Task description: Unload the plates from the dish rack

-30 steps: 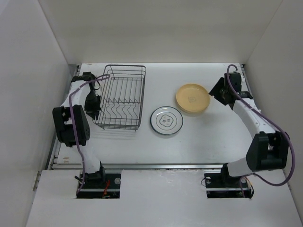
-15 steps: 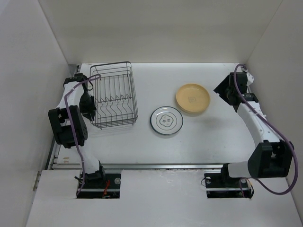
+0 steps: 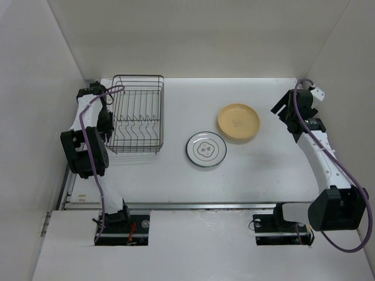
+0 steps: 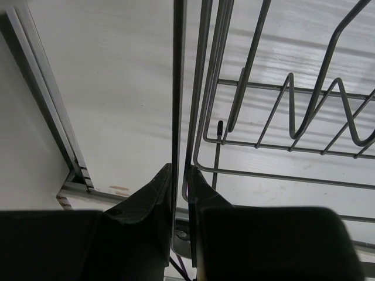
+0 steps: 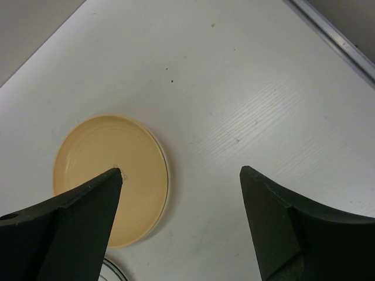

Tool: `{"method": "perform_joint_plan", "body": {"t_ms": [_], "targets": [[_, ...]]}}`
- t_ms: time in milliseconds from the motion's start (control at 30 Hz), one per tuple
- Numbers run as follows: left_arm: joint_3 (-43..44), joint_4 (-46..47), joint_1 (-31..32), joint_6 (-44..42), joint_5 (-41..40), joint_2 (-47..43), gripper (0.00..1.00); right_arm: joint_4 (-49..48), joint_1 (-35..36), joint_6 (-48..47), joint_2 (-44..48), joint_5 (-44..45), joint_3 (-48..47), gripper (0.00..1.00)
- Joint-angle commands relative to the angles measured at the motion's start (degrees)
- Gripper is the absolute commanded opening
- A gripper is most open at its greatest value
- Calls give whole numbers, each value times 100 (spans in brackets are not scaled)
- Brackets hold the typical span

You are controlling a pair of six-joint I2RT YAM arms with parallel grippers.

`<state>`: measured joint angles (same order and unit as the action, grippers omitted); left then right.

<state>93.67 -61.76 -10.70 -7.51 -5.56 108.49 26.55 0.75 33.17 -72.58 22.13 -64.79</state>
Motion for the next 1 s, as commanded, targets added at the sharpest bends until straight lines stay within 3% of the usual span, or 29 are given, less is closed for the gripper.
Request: {"method": "perform_joint_plan", "body": {"t_ms": [0,33,233,267,367,400,467,600,667,800,967], "targets": [[134,146,-81,-5,-851,-12,0,-44,-31,-144,103,458,-218,88],[134,146,-81,-5,-850,-12,0,-44,-31,-144,103,563,-279,95],[81,199,-81,47,-718,-134,24,132,-31,-144,42,819,-481,99],[151,199,-81,48,-718,-135,37,184,-31,-144,42,880,-534,99],[415,147,-81,48,-718,-283,62,184,-31,-144,103,933,-534,99],[476,146,-81,100,-718,-345,75,184,-31,-144,164,994,-534,99],[565,146,-81,179,-840,-555,82,184,-31,-144,235,1047,-534,99],[697,304,-81,442,-1287,-1090,87,184,-31,-144,367,1153,-534,99],[697,541,-81,618,-1595,-1346,100,237,-31,-144,428,1153,-587,99],[697,753,-81,1023,-2159,-2040,100,290,-31,-144,560,1285,-657,99],[355,1112,-81,1181,-2011,-2630,100,290,-31,-144,674,1417,-657,99]]}}
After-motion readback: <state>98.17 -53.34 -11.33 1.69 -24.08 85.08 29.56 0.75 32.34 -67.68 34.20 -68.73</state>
